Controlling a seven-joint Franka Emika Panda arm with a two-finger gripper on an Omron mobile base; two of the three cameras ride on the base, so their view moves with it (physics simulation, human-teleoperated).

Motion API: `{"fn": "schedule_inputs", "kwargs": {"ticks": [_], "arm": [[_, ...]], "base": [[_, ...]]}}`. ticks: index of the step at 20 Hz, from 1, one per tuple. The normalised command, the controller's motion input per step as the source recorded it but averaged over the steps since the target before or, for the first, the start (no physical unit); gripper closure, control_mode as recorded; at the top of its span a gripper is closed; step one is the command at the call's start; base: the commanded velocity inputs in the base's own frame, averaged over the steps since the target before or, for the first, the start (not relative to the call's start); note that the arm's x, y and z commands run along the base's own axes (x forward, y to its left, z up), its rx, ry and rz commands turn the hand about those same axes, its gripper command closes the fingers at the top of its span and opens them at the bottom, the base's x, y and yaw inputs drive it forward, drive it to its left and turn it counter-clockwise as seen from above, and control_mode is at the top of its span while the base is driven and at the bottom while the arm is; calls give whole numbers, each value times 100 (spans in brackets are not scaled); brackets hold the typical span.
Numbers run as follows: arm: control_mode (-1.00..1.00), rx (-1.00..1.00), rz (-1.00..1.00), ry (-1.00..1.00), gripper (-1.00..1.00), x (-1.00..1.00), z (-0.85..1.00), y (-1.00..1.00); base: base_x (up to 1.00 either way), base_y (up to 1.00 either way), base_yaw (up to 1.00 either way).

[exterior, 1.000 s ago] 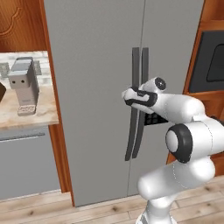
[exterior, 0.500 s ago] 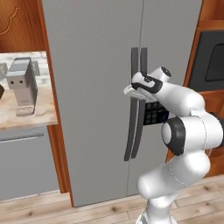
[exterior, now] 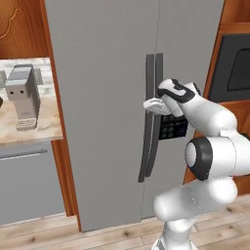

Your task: Place one of the steaks on the plate and the other in the bowl. Then place the bowl in the fridge.

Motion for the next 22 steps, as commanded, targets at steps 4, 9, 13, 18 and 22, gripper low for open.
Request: {"fn": "schedule_inputs", "kwargs": {"ticks": [4,9,13,18,22], "arm": [[-100,16,23,12,100,-57,-1,100],[-100,13,23,15,100,-64,0,100],[-100,11,24,18,100,-54,0,100],[-100,10,26,26,100,-23,0,100],[-100,13,26,24,100,-21,13,86]], "base": [[0,0,0],[0,0,0],[0,0,0],[0,0,0],[0,0,0]]}}
